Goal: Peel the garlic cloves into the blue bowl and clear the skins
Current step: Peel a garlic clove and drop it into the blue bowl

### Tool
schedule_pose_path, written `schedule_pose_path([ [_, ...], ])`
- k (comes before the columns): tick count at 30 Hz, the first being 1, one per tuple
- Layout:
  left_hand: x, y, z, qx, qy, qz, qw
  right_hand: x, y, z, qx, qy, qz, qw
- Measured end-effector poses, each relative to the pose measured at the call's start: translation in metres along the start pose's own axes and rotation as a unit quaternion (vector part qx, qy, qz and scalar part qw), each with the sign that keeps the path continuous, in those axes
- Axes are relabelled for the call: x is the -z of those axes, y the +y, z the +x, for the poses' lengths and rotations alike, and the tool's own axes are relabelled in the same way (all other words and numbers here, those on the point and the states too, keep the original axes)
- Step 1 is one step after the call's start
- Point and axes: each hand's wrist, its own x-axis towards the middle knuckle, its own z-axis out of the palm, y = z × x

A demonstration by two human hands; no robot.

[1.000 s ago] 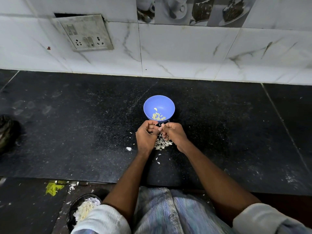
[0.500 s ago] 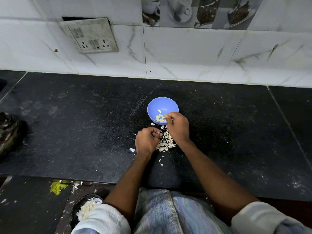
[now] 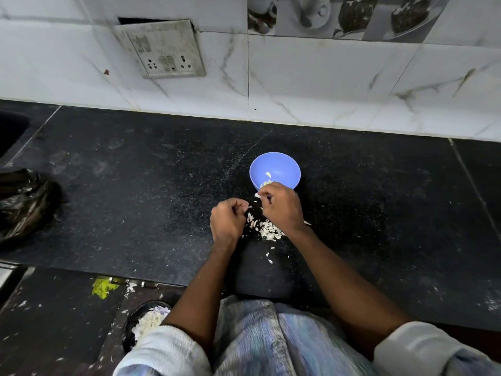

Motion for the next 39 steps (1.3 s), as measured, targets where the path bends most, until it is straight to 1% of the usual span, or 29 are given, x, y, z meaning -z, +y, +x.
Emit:
schedule_pose_path([
  [2,0.002,-0.008,0.002,-0.015,-0.017,0.006,1.0,-0.006,0.002,-0.01,0.012,-0.043,-0.03,0.999],
  [4,0.005,-0.012,0.0,-0.015,-0.032,0.004,0.999,-0.01,0.004,-0.015,-0.001,-0.079,-0.06,0.995],
  [7,0.009,-0.015,-0.002,-0.004,-0.03,-0.003,1.0,-0.018,0.003,-0.017,-0.012,-0.15,-0.08,0.985],
  [12,0.014,-0.024,-0.001,-0.002,-0.033,-0.02,0.999,-0.033,-0.011,-0.018,-0.03,-0.198,-0.095,0.975],
  [15,0.02,-0.03,0.002,-0.004,-0.049,-0.007,0.999,-0.038,-0.014,-0.016,-0.041,-0.205,-0.099,0.973],
  [18,0.022,-0.032,0.004,-0.017,-0.109,0.035,0.993,-0.037,-0.013,-0.014,-0.066,-0.194,-0.1,0.974],
  [20,0.019,-0.03,0.002,-0.019,-0.134,0.082,0.987,-0.035,-0.011,-0.013,-0.077,-0.186,-0.104,0.974],
  [22,0.016,-0.027,-0.001,-0.038,-0.127,0.148,0.98,-0.035,-0.01,-0.013,-0.082,-0.183,-0.099,0.975],
  [24,0.015,-0.023,-0.001,-0.079,-0.11,0.205,0.969,-0.035,-0.009,-0.014,-0.083,-0.182,-0.102,0.974],
  [26,0.014,-0.019,0.0,-0.121,-0.109,0.27,0.949,-0.036,-0.009,-0.015,-0.086,-0.181,-0.103,0.974],
  [28,0.012,-0.017,0.001,-0.139,-0.12,0.316,0.931,-0.035,-0.009,-0.017,-0.085,-0.18,-0.106,0.974],
  [29,0.011,-0.017,0.0,-0.138,-0.122,0.321,0.929,-0.035,-0.009,-0.018,-0.083,-0.18,-0.107,0.974],
  [31,0.009,-0.018,-0.003,-0.127,-0.114,0.292,0.941,-0.035,-0.008,-0.019,-0.082,-0.179,-0.101,0.975],
  [33,0.007,-0.021,-0.004,-0.095,-0.094,0.21,0.969,-0.033,-0.008,-0.02,-0.091,-0.17,-0.075,0.978],
  [35,0.005,-0.025,-0.003,-0.06,-0.087,0.131,0.986,-0.033,-0.005,-0.02,-0.109,-0.147,-0.035,0.983],
  [39,0.0,-0.023,-0.001,-0.014,-0.104,-0.016,0.994,-0.029,0.004,-0.019,-0.141,-0.116,0.026,0.983],
])
